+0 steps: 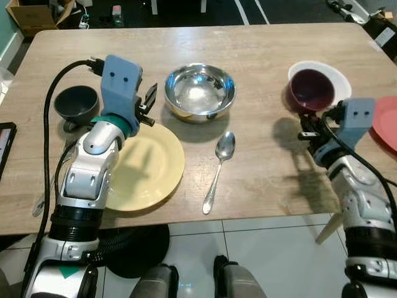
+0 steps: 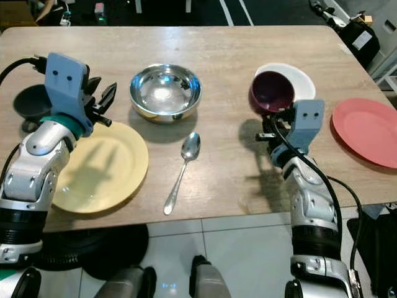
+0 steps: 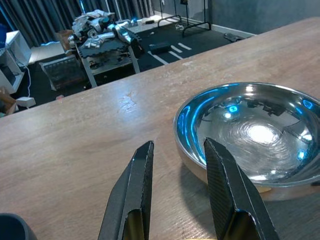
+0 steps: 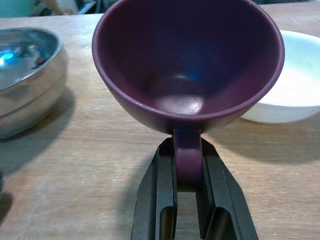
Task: Setting the table
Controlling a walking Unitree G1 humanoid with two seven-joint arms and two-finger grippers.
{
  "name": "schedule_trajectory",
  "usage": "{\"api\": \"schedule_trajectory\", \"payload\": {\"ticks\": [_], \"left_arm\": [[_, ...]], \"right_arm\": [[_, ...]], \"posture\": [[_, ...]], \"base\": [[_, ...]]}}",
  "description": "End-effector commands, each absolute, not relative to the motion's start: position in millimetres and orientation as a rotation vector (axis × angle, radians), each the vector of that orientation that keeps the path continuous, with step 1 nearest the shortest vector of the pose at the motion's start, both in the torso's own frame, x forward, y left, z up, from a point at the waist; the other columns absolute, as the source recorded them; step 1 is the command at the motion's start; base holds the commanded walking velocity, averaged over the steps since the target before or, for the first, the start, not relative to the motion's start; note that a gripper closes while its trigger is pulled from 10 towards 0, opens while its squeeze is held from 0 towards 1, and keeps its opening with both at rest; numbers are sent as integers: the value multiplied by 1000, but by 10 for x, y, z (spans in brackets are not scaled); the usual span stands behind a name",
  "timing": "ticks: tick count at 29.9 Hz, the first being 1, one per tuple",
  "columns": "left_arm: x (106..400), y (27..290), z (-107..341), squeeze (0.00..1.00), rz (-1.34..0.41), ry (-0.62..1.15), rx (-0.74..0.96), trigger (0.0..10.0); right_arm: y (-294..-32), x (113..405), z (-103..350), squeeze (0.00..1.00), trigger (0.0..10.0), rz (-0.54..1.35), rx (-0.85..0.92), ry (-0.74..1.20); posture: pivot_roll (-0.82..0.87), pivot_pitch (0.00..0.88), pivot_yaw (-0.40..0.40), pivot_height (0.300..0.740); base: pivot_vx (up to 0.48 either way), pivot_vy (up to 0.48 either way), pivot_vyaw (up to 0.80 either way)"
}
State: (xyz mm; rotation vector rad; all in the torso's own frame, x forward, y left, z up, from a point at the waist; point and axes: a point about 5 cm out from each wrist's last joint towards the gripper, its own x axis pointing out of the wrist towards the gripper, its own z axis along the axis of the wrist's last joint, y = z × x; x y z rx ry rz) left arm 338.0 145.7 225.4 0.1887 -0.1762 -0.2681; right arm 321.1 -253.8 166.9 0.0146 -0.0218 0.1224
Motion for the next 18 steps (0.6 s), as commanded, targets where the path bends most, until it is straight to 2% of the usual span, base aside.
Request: {"api": "schedule_trajectory", "payload": {"ticks": [1, 6, 7, 9, 10, 12, 14, 17, 18], "left_arm": [[3360, 1452, 2229, 0, -277, -166, 202, 10000], [3364, 1414, 2227, 0, -305, -162, 206, 10000], [3343, 1358, 2229, 0, -376, -160, 214, 10000], [3343, 1358, 2229, 0, -376, -160, 214, 10000], [3300, 1301, 2236, 0, -475, -153, 222, 10000], [3300, 1301, 2236, 0, -475, -153, 222, 10000], [3137, 1275, 2269, 0, -756, -127, 311, 10000], [3137, 1275, 2269, 0, -756, -127, 311, 10000], [3058, 1271, 2271, 0, -870, -108, 352, 10000]], "right_arm": [[-2599, 3169, 1661, 0, 10000, 114, 22, -19], [-2606, 3083, 1669, 0, 10000, 195, 31, -25], [-2597, 3053, 1657, 0, 10000, 223, 8, -18], [-2597, 3053, 1657, 0, 10000, 223, 8, -18], [-2592, 3037, 1631, 0, 10000, 235, -24, -3], [-2592, 3037, 1631, 0, 10000, 235, -24, -3], [-2583, 3008, 1506, 0, 10000, 257, -111, 56], [-2583, 3008, 1506, 0, 10000, 257, -111, 56], [-2570, 2996, 1466, 0, 10000, 274, -130, 75]], "posture": [[79, 70, 53, 740], [74, 71, 55, 740], [72, 74, 55, 740], [72, 74, 55, 740], [71, 74, 58, 740], [71, 74, 58, 740], [77, 79, 61, 740], [77, 79, 61, 740], [79, 79, 63, 740]], "base": [[0, 0, 0], [0, 0, 0], [0, 0, 0], [0, 0, 0], [0, 0, 0], [0, 0, 0], [0, 0, 0], [0, 0, 0], [0, 0, 0]]}}
